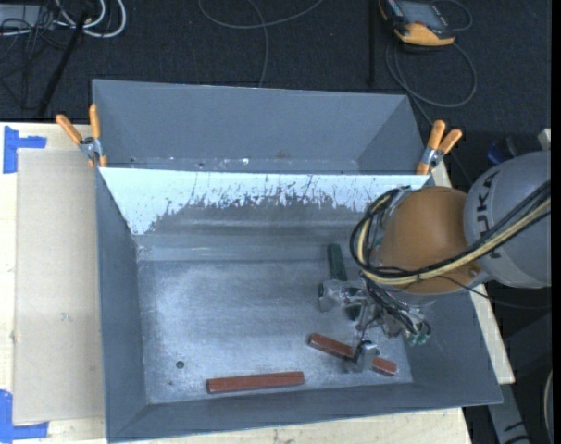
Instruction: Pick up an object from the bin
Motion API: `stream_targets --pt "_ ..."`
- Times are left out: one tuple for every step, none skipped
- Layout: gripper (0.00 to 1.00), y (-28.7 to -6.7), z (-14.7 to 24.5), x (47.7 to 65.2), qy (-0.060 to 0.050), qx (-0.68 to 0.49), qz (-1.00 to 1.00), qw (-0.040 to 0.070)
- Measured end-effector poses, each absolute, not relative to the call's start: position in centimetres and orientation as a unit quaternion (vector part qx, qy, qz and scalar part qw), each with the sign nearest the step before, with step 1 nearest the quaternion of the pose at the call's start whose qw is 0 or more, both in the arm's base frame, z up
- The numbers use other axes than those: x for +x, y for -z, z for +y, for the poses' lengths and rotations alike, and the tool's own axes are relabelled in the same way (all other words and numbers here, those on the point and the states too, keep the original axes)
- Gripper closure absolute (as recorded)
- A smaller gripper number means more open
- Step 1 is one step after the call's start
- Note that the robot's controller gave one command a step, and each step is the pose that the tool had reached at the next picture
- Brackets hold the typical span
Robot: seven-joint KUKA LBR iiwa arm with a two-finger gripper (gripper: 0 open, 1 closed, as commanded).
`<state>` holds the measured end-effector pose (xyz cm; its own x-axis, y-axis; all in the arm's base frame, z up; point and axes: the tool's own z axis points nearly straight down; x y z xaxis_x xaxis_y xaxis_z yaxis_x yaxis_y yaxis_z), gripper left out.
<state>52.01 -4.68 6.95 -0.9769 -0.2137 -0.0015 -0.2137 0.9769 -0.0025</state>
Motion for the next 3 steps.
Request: stream_targets --pt "1.00 -6.93 -4.37 51.94 0.000 -0.108 0.994 0.000" --pt "0.00 -6.93 -4.36 51.94 0.000 -0.107 0.994 0.000" --pt "1.00 -6.95 -4.36 51.95 -0.001 -0.107 0.994 0.000"
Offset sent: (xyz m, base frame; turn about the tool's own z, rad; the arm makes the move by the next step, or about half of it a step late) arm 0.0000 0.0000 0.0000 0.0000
